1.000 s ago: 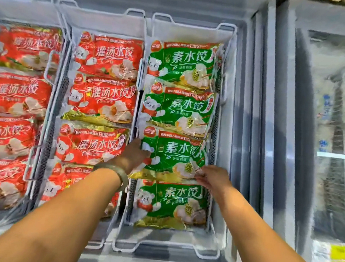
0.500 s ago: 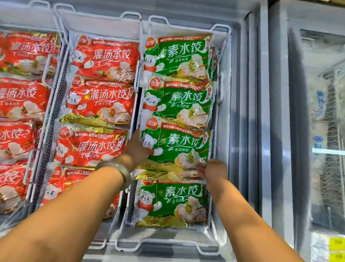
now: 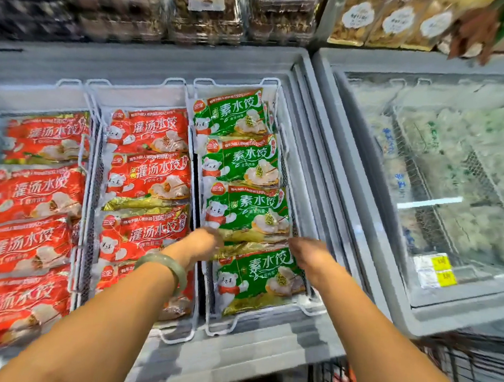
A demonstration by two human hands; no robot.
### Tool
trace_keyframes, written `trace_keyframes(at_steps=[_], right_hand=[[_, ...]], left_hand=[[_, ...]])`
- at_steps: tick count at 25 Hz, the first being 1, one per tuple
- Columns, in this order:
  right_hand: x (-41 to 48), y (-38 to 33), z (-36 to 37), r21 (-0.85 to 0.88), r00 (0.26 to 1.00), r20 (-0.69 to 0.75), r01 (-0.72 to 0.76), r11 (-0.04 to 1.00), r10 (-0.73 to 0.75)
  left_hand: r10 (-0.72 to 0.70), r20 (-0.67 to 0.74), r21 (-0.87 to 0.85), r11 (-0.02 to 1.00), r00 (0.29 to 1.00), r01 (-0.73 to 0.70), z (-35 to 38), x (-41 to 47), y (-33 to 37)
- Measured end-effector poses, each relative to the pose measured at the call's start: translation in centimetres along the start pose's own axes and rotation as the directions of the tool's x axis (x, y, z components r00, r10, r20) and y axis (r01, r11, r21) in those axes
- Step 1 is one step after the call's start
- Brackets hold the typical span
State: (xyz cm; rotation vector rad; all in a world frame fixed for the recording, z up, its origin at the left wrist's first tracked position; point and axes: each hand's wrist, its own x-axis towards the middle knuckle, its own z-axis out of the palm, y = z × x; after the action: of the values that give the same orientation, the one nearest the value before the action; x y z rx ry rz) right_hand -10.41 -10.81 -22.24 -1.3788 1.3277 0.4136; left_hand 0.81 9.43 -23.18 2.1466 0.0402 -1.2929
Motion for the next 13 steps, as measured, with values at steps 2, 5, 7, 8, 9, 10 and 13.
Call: trace_keyframes(at_steps=[2, 5, 7, 8, 9, 10, 13], right_hand=[[-3.1, 2.1, -0.7, 0.107, 1.000, 0.003, 0.018, 0.994, -0.018], [-8.5, 6.5, -2.2, 0.352, 0.998, 0.025, 0.050, 0.935, -0.063], [-11.4, 9.7, -3.6, 0.449, 0.997, 0.004, 0.064, 0.891, -0.073], [-12.4, 11.7, -4.4, 0.486, 0.997, -0.045, 0.078, 0.871, -0.065], [-13.5, 13.3, -5.1, 0.520, 0.995, -0.089, 0.090, 0.849, -0.051], [-14.4, 15.1, -6.0, 0.548, 0.991, -0.126, 0.099, 0.831, -0.034], [-18.2, 20.4, -8.7, 0.585, 0.973, -0.227, 0.097, 0.805, 0.048]], left_hand=[[0.061, 0.031, -0.008, 0.998, 0.998, -0.061, 0.1, -1.7, -0.2], [0.135, 0.084, -0.020, 0.991, 0.987, -0.134, 0.6, -6.1, 0.5], [0.150, 0.135, 0.000, 0.989, 0.979, -0.151, 1.4, -8.1, 1.0], [0.163, 0.158, 0.023, 0.985, 0.974, -0.169, 2.0, -9.1, 1.3], [0.177, 0.172, 0.017, 0.983, 0.969, -0.182, 2.5, -10.0, 1.6], [0.183, 0.190, 0.017, 0.982, 0.965, -0.189, 3.2, -10.9, 2.2], [0.217, 0.352, 0.047, 0.967, 0.911, -0.249, 6.7, -14.0, 4.2]])
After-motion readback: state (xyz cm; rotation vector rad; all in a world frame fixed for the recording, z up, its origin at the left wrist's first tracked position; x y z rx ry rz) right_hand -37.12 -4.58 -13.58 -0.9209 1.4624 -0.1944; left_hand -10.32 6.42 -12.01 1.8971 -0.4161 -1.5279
